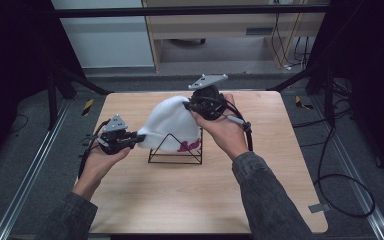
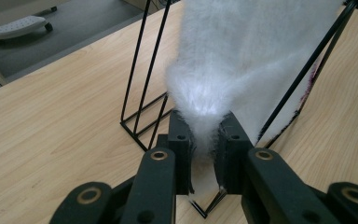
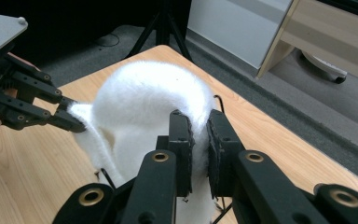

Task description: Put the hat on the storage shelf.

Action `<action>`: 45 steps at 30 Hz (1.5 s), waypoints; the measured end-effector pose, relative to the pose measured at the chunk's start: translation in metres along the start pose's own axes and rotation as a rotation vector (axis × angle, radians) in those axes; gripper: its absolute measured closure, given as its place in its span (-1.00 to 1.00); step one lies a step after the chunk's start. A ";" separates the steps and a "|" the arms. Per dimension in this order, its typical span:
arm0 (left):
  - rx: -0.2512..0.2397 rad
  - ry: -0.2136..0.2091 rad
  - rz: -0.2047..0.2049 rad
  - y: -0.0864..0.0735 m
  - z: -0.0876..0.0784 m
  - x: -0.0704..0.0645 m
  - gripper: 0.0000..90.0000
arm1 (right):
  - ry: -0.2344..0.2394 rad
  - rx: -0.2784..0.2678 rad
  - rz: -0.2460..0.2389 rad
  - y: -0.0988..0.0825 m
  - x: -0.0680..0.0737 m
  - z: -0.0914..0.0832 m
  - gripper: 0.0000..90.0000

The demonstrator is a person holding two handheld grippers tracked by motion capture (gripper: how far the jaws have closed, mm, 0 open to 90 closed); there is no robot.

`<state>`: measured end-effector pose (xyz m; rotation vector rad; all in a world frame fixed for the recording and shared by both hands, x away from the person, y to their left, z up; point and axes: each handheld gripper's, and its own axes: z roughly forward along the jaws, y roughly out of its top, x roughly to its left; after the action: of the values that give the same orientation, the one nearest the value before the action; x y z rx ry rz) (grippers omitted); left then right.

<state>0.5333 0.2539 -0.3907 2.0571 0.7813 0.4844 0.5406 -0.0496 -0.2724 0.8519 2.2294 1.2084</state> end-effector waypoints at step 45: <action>0.091 -0.025 -0.036 -0.042 0.030 0.002 0.76 | 0.073 0.075 0.023 -0.029 0.020 0.033 0.80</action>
<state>0.5381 0.2556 -0.4419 2.1248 0.8379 0.4092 0.5392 -0.0296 -0.3158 0.8770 2.3425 1.1910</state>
